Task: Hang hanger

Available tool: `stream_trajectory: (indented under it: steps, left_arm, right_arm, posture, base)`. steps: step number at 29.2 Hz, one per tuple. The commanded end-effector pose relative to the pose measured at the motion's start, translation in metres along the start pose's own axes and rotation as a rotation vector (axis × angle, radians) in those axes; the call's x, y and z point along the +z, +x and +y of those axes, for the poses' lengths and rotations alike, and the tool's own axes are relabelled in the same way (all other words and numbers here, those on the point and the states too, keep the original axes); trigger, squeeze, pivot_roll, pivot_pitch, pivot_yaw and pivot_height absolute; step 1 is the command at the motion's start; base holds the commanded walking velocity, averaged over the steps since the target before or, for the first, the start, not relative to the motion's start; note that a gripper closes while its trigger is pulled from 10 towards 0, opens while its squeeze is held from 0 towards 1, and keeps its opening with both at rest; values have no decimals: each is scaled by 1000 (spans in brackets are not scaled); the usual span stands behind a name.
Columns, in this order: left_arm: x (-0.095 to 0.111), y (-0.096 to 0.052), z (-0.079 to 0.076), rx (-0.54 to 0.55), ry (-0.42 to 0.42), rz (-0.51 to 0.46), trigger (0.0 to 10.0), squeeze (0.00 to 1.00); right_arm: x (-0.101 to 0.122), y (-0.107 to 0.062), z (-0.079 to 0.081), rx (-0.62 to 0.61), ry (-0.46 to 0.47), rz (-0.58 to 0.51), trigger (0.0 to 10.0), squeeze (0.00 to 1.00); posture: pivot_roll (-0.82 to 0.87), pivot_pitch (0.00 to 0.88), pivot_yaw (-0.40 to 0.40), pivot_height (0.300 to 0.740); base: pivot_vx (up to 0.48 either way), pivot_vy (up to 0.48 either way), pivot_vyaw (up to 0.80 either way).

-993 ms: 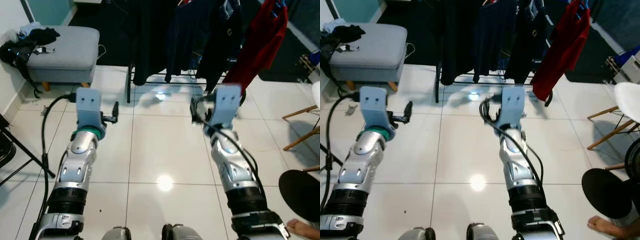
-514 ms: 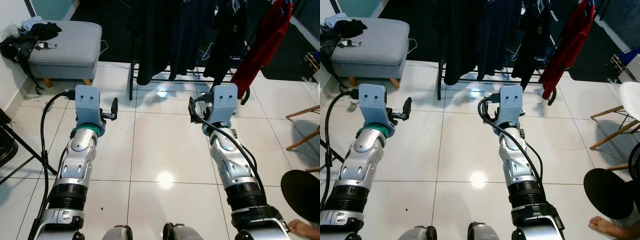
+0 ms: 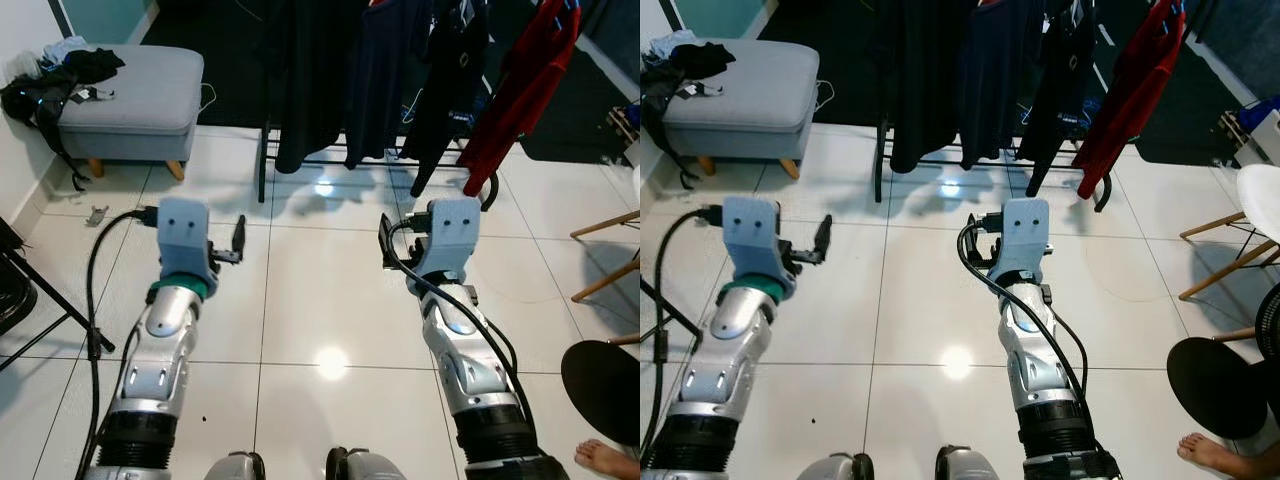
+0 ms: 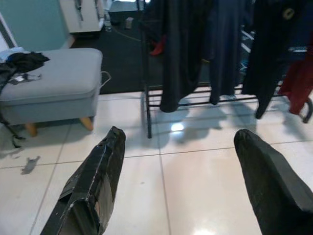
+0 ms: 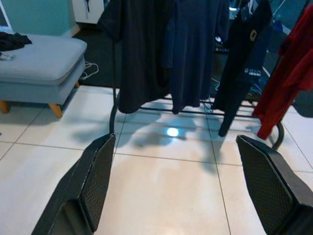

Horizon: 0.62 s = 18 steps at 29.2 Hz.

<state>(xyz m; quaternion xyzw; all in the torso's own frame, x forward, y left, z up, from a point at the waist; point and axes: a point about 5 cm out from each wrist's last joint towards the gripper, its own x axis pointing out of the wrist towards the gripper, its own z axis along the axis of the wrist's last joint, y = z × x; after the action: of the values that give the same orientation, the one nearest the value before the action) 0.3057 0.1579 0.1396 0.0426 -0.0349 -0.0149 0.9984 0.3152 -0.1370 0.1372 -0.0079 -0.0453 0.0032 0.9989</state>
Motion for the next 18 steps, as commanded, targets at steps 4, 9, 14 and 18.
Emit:
stream_trajectory:
  steps: [4,9,14,18]
  left_arm:
    - [-2,-9,-9,-28,6,17,10000,0]
    - [-11,-15,-16,-64,37,42,10000,0]
    - [-25,-12,-8,-37,39,81,10000,0]
    - [-25,-9,-6,-29,37,80,10000,0]
  right_arm:
    - [0,-10,-3,-4,15,11,10000,0]
    - [-12,-21,0,10,45,52,10000,0]
    - [-27,-28,12,103,118,85,10000,0]
    - [-27,-29,12,106,119,79,10000,0]
  posture:
    - [-2,17,-20,740]
    - [-7,7,-22,740]
    - [-12,8,-20,740]
    - [-26,0,-7,740]
  base:
    - [0,0,0]
    - [0,0,0]
    - [0,0,0]
    - [0,0,0]
